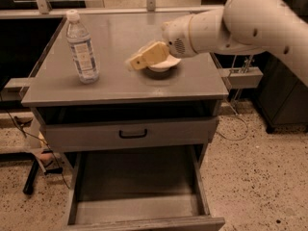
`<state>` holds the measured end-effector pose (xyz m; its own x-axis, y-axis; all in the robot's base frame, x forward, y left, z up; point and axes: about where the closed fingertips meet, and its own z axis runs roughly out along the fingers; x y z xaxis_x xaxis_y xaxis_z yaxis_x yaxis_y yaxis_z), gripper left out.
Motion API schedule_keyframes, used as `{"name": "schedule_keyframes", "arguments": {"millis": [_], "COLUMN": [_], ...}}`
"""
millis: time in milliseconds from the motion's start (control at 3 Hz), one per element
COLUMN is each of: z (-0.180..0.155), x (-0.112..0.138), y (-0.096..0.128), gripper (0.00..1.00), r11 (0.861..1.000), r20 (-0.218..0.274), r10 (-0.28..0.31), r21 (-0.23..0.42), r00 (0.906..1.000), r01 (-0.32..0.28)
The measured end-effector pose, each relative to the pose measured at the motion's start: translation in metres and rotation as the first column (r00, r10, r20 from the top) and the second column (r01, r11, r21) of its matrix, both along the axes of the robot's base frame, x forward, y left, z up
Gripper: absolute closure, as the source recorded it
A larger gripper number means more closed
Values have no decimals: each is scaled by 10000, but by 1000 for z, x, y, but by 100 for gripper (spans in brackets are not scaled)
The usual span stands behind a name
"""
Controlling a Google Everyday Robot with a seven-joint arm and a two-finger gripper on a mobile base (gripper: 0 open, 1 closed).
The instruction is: Place blue plastic bottle into middle drawer
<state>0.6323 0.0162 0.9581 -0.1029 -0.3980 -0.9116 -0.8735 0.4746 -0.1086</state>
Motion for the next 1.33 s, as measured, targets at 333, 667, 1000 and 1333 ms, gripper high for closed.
{"name": "schedule_keyframes", "arguments": {"millis": [333,667,1000,1333], "z": [0,0,-5,-13], "x": [19,19,35,56], "y": [58,58,78,102], "gripper": [0,0,0,0], "r11": [9910,9910,9874,9795], "r20": [489,493,846,1058], "r10": [835,839,1252,1753], "r21": [1009,1008,866,813], "r00": [9953,9953,9885,9788], "r01": [-881,-885,-1324,-1842]}}
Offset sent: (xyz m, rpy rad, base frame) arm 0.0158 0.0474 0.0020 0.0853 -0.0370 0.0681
